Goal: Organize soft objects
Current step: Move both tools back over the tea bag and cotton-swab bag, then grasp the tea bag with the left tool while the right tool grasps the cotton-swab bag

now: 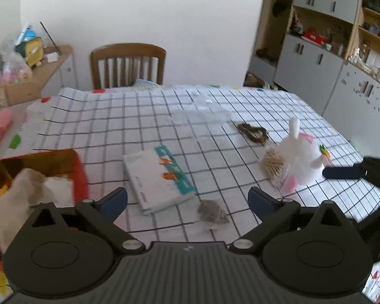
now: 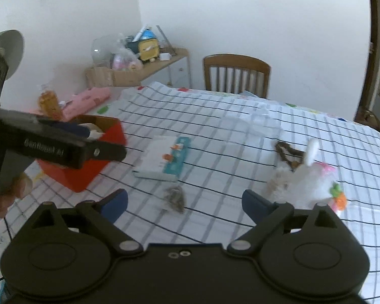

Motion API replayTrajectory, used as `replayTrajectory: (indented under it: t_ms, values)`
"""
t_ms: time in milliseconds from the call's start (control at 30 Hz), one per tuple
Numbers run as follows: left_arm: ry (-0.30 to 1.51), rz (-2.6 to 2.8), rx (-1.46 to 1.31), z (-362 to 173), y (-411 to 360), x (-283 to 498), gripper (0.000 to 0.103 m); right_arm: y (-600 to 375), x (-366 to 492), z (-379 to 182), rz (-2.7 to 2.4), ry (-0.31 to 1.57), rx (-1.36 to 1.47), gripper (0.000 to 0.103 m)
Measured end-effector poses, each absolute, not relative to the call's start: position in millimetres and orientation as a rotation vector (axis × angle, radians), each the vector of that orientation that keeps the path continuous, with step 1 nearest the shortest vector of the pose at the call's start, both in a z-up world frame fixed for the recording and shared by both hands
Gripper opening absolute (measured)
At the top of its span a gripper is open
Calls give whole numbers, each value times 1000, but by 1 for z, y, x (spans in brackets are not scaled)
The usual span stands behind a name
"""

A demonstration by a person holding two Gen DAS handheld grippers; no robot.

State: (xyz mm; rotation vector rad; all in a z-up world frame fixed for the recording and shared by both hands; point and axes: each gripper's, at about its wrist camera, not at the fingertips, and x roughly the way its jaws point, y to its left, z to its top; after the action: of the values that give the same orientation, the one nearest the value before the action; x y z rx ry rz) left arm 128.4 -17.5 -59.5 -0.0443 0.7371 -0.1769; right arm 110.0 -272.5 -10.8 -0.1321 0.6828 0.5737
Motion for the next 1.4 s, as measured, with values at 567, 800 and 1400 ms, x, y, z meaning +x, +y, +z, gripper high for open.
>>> replayTrajectory:
  t_ms: [567,800,1400]
  values:
    - [779,-244,22,-116,-65,158,102,-310,176,-33,437,757,-93,80]
    - [785,-229,44,-129,-71,164,102,-301,200,-50,407,790,-100,65]
    - [859,-191,36,-150,-72,180,54,-281,218,-77,378,801,-253,35]
